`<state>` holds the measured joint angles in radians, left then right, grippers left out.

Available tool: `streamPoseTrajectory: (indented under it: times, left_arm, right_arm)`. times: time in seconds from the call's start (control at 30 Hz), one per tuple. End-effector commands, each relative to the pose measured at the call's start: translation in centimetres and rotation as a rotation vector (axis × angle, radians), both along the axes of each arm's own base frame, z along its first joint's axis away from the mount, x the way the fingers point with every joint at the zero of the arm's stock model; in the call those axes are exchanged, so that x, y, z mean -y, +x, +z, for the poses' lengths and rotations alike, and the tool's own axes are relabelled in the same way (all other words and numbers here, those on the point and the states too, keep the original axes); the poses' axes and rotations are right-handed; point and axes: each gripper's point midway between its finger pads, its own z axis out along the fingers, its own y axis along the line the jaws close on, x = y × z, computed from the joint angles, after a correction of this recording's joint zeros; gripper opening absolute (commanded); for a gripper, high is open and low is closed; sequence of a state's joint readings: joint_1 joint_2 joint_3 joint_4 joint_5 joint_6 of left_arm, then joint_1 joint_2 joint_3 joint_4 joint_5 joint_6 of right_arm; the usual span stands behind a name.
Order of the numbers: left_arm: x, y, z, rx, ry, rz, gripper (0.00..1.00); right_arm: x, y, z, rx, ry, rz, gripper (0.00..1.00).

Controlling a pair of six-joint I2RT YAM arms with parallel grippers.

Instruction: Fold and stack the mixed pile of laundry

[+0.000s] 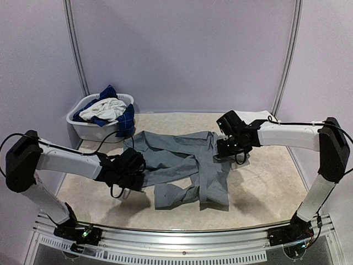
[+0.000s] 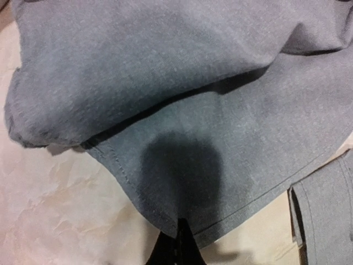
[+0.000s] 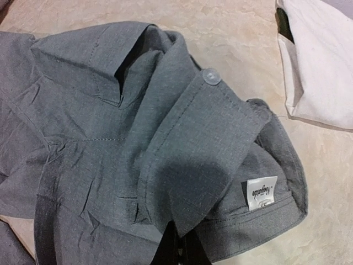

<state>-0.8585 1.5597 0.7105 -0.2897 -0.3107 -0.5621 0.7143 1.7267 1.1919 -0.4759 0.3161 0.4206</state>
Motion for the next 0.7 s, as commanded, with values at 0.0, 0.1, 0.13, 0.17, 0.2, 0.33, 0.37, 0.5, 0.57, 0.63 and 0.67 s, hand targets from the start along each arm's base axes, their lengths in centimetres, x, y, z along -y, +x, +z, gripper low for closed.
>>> streamPoseTrajectory:
  times: [0.0, 0.1, 0.13, 0.17, 0.2, 0.33, 0.37, 0.5, 0.57, 0.63, 0.67]
  left_arm:
    - [-2.3, -1.4, 1.5, 0.023, 0.039, 0.014, 0.00]
    - [-3.9, -2.3, 2.3, 0.029, 0.049, 0.041, 0.00]
    - [-4.4, -2.6, 2.6, 0.029, 0.046, 0.048, 0.00]
    - [-4.8, -2.9, 2.8, 0.029, 0.046, 0.057, 0.00]
    - [-5.3, -3.3, 2.9, 0.029, 0.042, 0.071, 0.00]
    - [-5.6, -4.2, 3.1, 0.022, -0.006, 0.080, 0.00]
    - [-5.7, -4.3, 3.1, 0.020, -0.010, 0.083, 0.00]
    - [-6.1, -4.6, 3.2, 0.011, -0.009, 0.099, 0.00]
    - [-6.3, -4.8, 3.3, 0.012, -0.015, 0.103, 0.00]
    - [-6.4, -4.9, 3.5, 0.015, -0.021, 0.108, 0.00]
    - [-6.4, -4.9, 3.5, 0.016, -0.020, 0.106, 0.00]
  right_arm:
    - [1.3, -0.4, 6.1, 0.096, 0.009, -0.023, 0.01]
    - [2.4, -1.0, 9.8, 0.160, 0.042, -0.044, 0.01]
    - [2.9, -1.1, 10.8, 0.180, 0.042, -0.058, 0.01]
    - [3.5, -1.1, 12.4, 0.214, 0.048, -0.082, 0.01]
    - [4.2, -0.9, 13.7, 0.244, 0.048, -0.107, 0.01]
    - [7.5, 2.2, 16.9, 0.278, 0.103, -0.218, 0.01]
    - [8.6, 3.5, 16.7, 0.267, 0.106, -0.248, 0.01]
    - [12.7, 8.3, 14.7, 0.203, 0.093, -0.362, 0.01]
    - [13.3, 10.0, 12.6, 0.146, 0.103, -0.377, 0.01]
    - [13.5, 11.3, 9.4, 0.080, 0.094, -0.388, 0.01]
    - [13.4, 11.7, 7.7, 0.045, 0.088, -0.393, 0.02]
